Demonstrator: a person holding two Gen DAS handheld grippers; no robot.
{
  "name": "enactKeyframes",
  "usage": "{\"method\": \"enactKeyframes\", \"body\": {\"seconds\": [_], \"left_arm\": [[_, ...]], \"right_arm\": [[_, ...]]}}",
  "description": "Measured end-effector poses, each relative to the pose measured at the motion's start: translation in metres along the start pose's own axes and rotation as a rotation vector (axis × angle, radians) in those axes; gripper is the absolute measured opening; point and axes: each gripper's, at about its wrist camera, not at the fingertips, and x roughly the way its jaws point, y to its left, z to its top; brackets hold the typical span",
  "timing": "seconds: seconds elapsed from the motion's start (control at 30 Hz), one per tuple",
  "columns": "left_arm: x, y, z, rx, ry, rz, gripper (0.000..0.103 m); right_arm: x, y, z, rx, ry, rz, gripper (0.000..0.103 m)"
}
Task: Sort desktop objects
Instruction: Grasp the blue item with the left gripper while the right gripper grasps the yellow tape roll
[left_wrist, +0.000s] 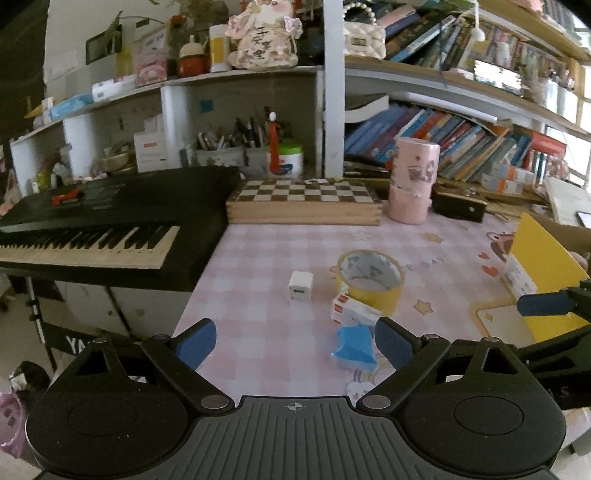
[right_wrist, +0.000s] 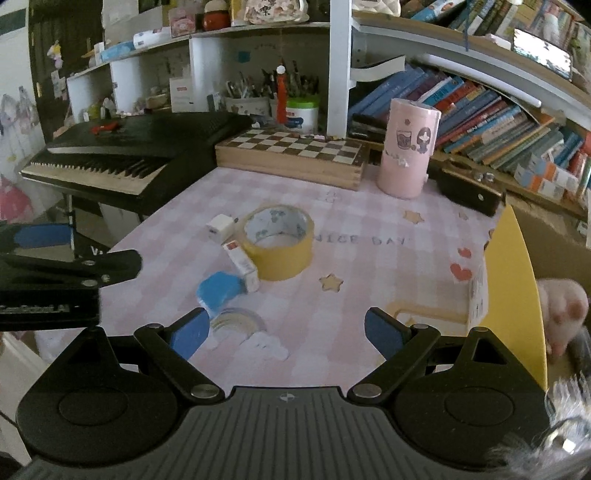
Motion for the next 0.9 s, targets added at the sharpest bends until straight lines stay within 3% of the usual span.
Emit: {"method": "enactKeyframes", "body": {"seconds": [0.23, 0.43, 0.6, 0.77, 0.9], "left_arm": [[0.016, -0.01, 0.004, 0.022, 0.042, 0.04, 0.094], [0.036, -0.021, 0.003, 0.032, 0.104, 0.012, 0.093], [0.059, -0.036, 0.0, 0.059, 0.152, -0.017, 0.079], [0.083, -0.049, -0.005, 0.067, 0.206, -0.051, 0.059], [0.097, -0.051, -0.009, 0.053, 0.222, -0.06, 0.05]], "right_arm": [[0.03, -0.019, 0.014, -0.015, 0.014, 0.004, 0.092], [0.051, -0.037, 0.031, 0.024, 0.011, 0.023, 0.092], [0.066, -0.042, 0.044, 0.033, 0.013, 0.044, 0.092], [0.078, -0.042, 0.049, 0.035, 0.039, 0.083, 0.092], [0.083, -0.039, 0.049, 0.018, 0.06, 0.111, 0.092]]}}
